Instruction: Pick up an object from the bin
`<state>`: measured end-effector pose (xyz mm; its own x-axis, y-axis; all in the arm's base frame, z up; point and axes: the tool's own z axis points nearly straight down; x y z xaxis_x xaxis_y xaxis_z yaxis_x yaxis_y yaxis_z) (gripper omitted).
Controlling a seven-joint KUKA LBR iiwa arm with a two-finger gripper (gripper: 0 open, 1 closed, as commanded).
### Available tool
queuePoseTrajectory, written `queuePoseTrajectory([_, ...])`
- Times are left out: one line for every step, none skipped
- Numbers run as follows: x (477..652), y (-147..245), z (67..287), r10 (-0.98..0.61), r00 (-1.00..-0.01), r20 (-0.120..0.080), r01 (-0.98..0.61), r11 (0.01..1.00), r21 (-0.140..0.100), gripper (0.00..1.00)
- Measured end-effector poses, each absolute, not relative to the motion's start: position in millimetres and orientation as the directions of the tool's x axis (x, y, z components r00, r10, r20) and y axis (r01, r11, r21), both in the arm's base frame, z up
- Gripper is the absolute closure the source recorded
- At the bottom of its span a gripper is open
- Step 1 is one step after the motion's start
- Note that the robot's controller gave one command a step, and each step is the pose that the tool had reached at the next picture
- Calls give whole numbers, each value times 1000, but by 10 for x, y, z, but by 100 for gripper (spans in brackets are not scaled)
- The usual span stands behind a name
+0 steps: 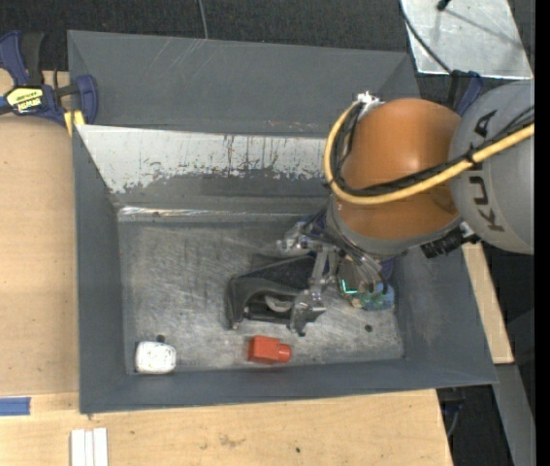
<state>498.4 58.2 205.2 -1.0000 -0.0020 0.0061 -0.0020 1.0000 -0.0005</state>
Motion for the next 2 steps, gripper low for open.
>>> queuePoseTrajectory([5287, 797, 828, 121, -993, -1, 121, 993, 1, 0])
queuePoseTrajectory([5327, 784, 895, 123, -992, -15, 123, 992, 3, 100])
